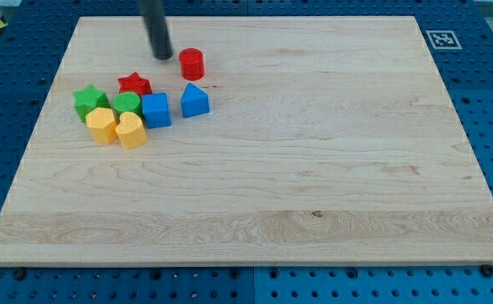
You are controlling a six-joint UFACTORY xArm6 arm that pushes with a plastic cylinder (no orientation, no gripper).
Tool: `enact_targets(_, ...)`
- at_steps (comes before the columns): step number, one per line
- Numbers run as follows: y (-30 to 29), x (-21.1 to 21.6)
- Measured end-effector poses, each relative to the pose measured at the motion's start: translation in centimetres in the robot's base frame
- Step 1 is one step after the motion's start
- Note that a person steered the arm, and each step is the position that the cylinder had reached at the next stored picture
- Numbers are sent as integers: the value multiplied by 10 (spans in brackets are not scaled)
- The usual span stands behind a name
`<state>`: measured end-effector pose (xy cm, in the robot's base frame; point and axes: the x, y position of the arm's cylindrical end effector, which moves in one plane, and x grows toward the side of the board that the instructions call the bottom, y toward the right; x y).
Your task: Push the red circle to the group of blocks
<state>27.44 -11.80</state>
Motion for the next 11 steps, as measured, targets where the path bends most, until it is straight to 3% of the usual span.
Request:
enact_targets(1,70,-8)
enact_targets(3,40,5)
enact_targets(7,38,75)
enact_targets(11,26,107)
